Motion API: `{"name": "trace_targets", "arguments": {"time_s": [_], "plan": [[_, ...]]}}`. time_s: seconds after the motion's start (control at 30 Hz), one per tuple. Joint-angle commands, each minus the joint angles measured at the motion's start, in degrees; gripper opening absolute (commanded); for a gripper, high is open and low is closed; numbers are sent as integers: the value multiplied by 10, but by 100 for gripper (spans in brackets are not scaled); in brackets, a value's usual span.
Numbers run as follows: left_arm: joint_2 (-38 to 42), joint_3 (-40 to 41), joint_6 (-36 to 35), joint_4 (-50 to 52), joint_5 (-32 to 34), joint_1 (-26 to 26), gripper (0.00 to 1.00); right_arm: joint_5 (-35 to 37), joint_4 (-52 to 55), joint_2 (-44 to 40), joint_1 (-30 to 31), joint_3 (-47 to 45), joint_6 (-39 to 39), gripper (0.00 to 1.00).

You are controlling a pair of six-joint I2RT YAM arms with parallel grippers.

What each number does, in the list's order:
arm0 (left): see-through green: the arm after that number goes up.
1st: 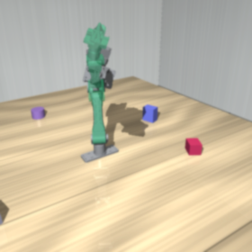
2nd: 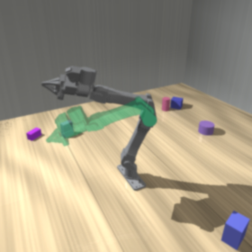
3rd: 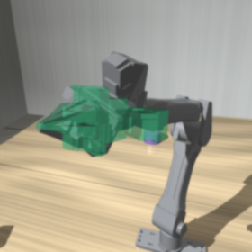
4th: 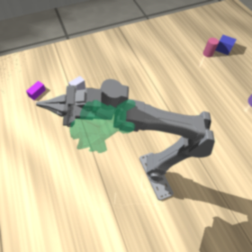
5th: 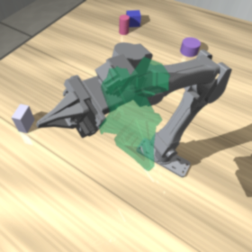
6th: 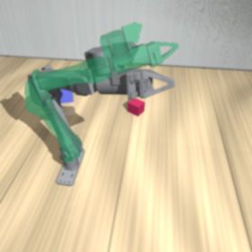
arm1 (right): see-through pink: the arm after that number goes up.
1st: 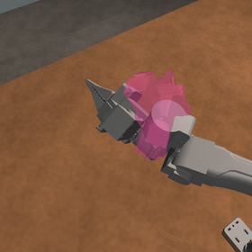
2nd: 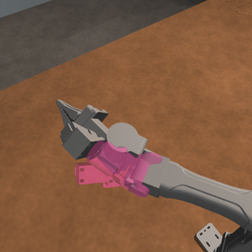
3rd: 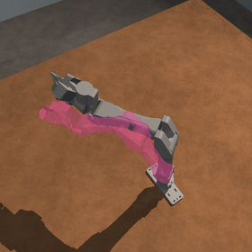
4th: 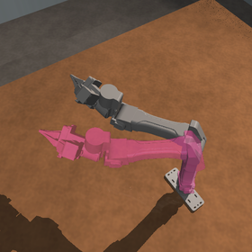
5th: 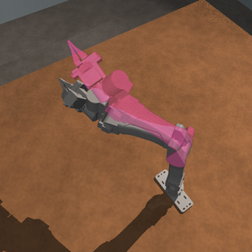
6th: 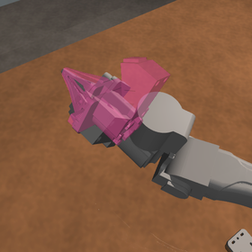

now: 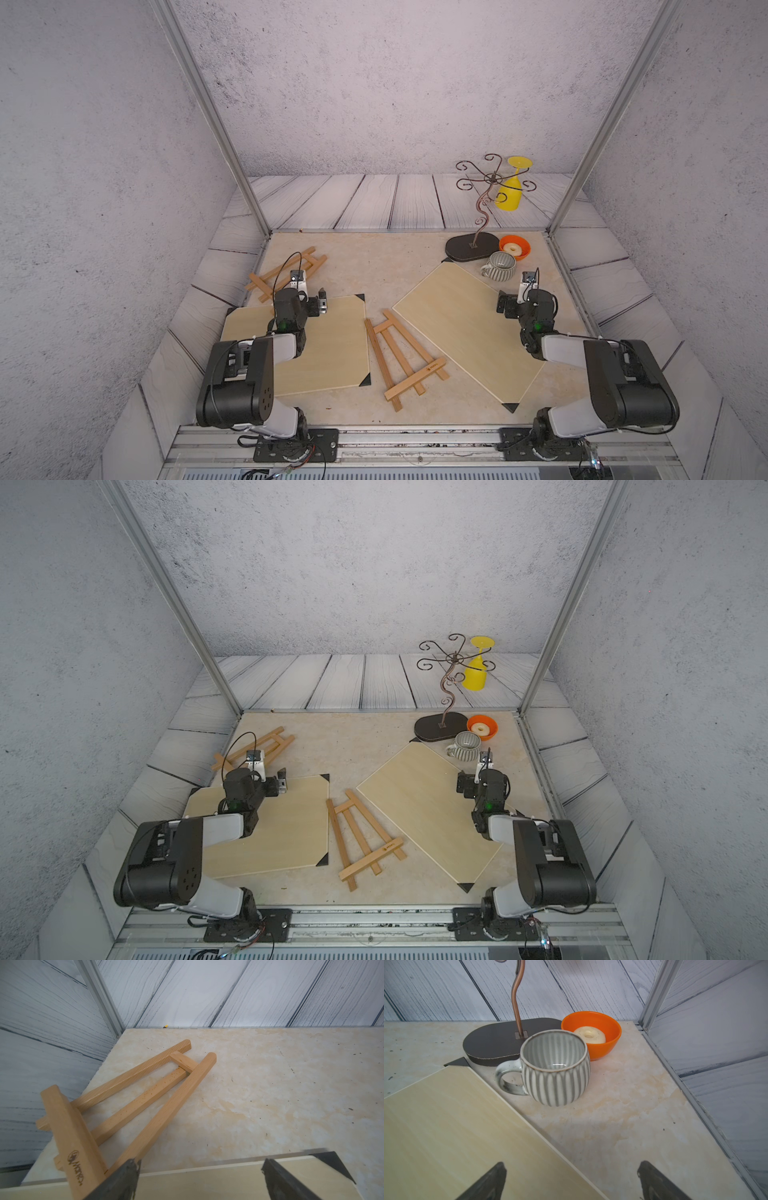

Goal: Assemble the easel
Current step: Pick up the easel at the center of the board.

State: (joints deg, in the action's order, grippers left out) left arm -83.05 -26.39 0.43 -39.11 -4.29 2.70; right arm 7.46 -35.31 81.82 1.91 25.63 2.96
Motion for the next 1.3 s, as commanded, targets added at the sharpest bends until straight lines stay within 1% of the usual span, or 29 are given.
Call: {"name": "trace_targets", "arguments": {"time_s": [0.0,0.07,0.1,0.13,0.2,0.23,0.27,0.3,0.33,0.37,0.43,0.47,0.5,0.53,0.57,0.67,0.77,0.87,0.93,1.0,1.1,1.17,1.27], "plan": [[70,-17,6,68,6,-3,97,13,102,-65,-1,43,23,99],[102,-25,21,100,5,-3,97,10,145,-93,-1,65,49,99],[121,-27,41,108,7,-2,97,1,168,-108,0,77,68,99],[140,-27,66,111,10,-2,97,-3,192,-123,-1,88,107,99],[169,-32,147,119,28,-3,97,12,273,-145,-2,119,216,99],[186,-46,205,166,48,-2,97,10,330,-155,-1,138,249,99],[197,-61,259,215,73,-2,97,2,364,-162,-1,148,271,99],[205,-76,287,254,91,-2,97,-23,368,-167,-1,147,276,99],[204,-77,298,254,80,-2,97,-48,370,-169,-2,148,279,99],[200,-76,297,247,54,0,97,-71,379,-167,-1,154,275,99],[189,-94,322,281,32,1,97,-116,419,-154,-1,182,265,99],[183,-105,335,300,20,1,97,-140,420,-151,-1,184,259,99],[177,-117,336,320,-2,1,97,-146,420,-153,2,183,269,99],[172,-126,320,328,-25,1,97,-167,408,-158,2,175,274,99],[171,-133,318,338,-32,0,97,-183,400,-162,2,171,275,99],[161,-170,302,392,-32,-3,97,-209,401,-168,13,172,289,99],[134,-211,261,439,-8,-22,97,-221,438,-144,40,206,294,99],[72,-272,207,497,14,-31,95,-224,427,-119,85,218,302,99],[26,-316,158,535,23,-35,94,-202,439,-94,137,239,295,99],[-17,-347,124,554,33,-36,93,-188,449,-66,182,262,284,99],[-84,-412,88,598,39,-37,89,-188,438,-30,228,283,286,99],[-125,-444,82,621,79,-37,88,-181,436,-7,260,300,279,99],[-182,-483,64,637,109,-36,87,-182,439,28,291,327,274,99]]}}
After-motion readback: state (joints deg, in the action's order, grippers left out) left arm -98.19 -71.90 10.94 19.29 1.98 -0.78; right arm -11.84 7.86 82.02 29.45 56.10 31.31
